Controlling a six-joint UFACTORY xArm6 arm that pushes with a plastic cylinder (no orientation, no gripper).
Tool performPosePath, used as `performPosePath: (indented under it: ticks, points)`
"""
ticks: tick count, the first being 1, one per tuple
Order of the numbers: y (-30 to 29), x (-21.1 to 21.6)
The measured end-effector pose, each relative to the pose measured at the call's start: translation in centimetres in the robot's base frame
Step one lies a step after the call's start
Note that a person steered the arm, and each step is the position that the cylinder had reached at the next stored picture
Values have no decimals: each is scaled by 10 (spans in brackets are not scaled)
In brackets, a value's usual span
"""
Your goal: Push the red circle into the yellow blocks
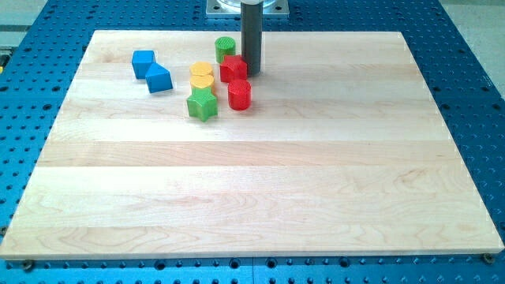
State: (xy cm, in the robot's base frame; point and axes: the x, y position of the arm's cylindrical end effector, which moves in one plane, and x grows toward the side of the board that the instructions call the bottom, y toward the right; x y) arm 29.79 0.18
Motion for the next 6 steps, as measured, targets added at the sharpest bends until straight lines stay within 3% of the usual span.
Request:
performPosePath:
  ticks: [1, 2, 3, 4, 5, 6]
  points:
    - [28, 10]
    - [49, 49]
    - [39, 97]
    - [-23, 84]
    - [-48, 87]
    - [-22, 141]
